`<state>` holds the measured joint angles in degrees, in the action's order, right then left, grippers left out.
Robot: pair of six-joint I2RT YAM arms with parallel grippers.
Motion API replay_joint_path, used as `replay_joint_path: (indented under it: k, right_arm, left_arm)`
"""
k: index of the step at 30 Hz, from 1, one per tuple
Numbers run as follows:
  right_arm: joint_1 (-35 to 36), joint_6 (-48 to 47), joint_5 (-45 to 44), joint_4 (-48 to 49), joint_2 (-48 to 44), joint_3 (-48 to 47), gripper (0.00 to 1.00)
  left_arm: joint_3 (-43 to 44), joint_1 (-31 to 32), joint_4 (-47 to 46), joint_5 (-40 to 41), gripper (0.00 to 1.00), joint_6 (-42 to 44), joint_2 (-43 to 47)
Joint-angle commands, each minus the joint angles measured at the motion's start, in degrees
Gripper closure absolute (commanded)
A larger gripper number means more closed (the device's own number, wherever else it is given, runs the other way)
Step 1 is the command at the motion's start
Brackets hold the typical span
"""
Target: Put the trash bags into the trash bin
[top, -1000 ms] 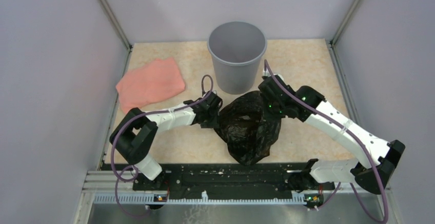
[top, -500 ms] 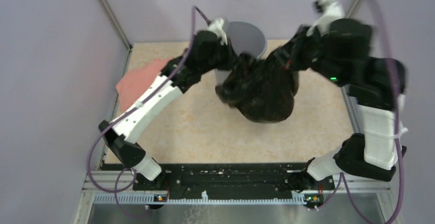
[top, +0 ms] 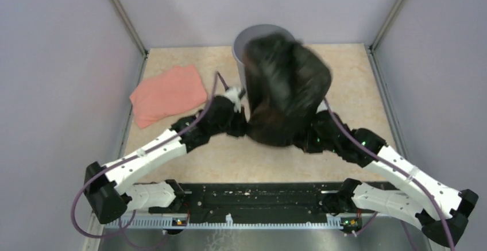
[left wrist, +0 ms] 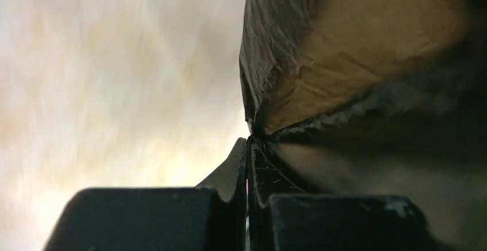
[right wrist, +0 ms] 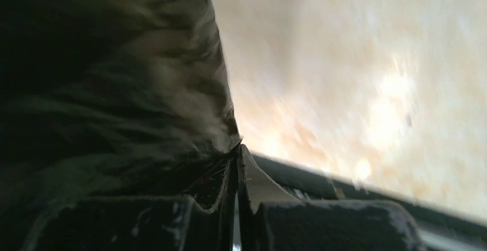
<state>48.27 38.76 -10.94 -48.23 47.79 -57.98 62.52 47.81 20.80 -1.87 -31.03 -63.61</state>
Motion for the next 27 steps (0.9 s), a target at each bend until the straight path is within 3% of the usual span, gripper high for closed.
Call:
replay_joint_path:
  k: [1, 6, 16, 20, 23, 27]
  right_arm:
    - [0.5, 7.0, 2.8, -3.7, -9.5, 2.2, 1.00]
    - [0.5, 1.0, 1.6, -8.7, -4.5, -10.8, 1.00]
    - [0.5, -6.8, -1.9, -10.7, 5.8, -32.1, 1.00]
    - [0.5, -8.4, -1.6, -7.2, 6.8, -36.9, 1.00]
    - [0.5, -7.8, -10.1, -10.7, 7.6, -40.9, 1.00]
    - [0.5, -6.5, -13.8, -16.9, 8.5, -34.6, 1.00]
  left_arm:
    - [-8.4, 1.9, 7.7, 0.4, 1.00, -4.5, 8.1]
    - [-2.4, 2.0, 13.5, 1.3, 1.00, -1.7, 12.0]
    - [12.9, 2.0, 16.2, 6.9, 1.00, 0.7, 7.8]
    - [18.6, 2.0, 17.2, 8.8, 1.00, 0.7, 4.6]
    - [24.2, 1.9, 21.6, 13.6, 1.00, -2.5, 2.0]
    - [30.1, 1.4, 31.6, 16.9, 1.00, -3.2, -4.2]
